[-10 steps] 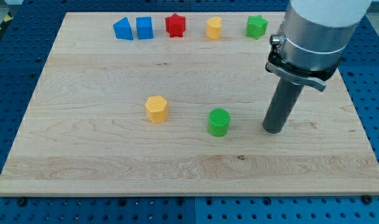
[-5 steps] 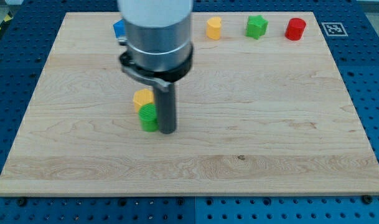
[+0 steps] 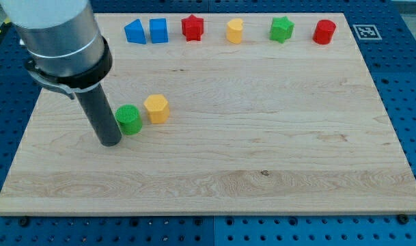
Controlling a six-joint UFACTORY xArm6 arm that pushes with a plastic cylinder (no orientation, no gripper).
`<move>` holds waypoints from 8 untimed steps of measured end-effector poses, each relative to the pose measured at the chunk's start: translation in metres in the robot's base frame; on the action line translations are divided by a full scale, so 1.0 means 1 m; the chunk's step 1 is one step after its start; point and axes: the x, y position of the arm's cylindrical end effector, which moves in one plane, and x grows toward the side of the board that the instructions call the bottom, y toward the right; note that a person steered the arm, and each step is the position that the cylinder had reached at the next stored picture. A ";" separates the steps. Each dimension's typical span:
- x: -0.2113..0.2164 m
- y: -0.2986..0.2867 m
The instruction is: Slide the green circle towards left and up
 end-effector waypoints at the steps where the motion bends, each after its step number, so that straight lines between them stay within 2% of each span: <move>1: -0.003 0.020; 5: -0.024 0.014; 8: -0.090 0.007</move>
